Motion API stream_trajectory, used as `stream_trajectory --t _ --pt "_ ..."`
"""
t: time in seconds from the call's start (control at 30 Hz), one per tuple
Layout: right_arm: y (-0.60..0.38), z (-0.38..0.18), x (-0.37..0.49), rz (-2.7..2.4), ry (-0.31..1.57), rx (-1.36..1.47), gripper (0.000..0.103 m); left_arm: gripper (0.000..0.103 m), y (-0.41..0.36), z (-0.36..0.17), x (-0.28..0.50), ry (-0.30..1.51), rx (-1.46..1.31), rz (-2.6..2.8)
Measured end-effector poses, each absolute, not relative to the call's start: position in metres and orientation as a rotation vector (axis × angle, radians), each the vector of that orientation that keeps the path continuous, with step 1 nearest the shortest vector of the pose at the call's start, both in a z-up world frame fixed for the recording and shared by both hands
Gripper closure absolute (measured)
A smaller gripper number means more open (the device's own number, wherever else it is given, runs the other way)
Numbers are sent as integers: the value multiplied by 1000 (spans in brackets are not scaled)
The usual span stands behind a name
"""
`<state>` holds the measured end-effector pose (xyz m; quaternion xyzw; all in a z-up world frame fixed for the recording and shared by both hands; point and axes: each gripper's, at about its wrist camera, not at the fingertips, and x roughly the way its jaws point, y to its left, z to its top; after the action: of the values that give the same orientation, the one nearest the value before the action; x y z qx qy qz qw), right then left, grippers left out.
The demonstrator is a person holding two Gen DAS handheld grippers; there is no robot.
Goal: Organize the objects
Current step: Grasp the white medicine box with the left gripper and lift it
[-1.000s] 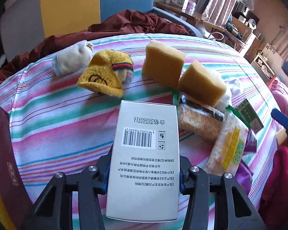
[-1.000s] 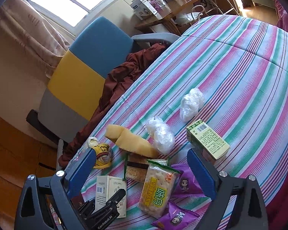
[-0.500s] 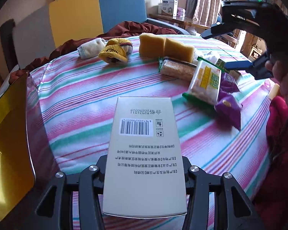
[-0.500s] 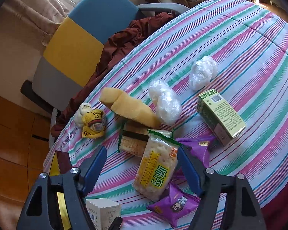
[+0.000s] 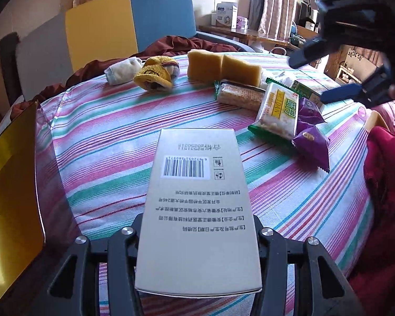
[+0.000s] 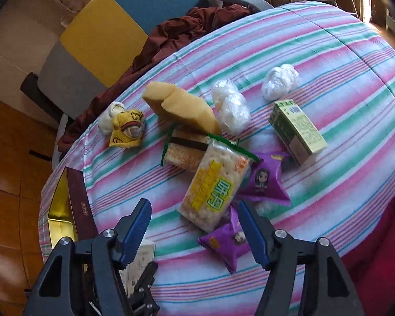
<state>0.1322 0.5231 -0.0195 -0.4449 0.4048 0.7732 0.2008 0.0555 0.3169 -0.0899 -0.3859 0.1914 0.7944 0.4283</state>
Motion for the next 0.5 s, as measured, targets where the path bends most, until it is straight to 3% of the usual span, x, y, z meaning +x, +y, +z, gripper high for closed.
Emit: stream_trajectory --t 0.37,0.5 --pt "514 -67 138 1926 1170 -1340 43 52 310 -90 52 433 -952 1959" --pt "517 -67 132 1953 1049 -1335 46 52 308 -90 53 429 -949 1961"
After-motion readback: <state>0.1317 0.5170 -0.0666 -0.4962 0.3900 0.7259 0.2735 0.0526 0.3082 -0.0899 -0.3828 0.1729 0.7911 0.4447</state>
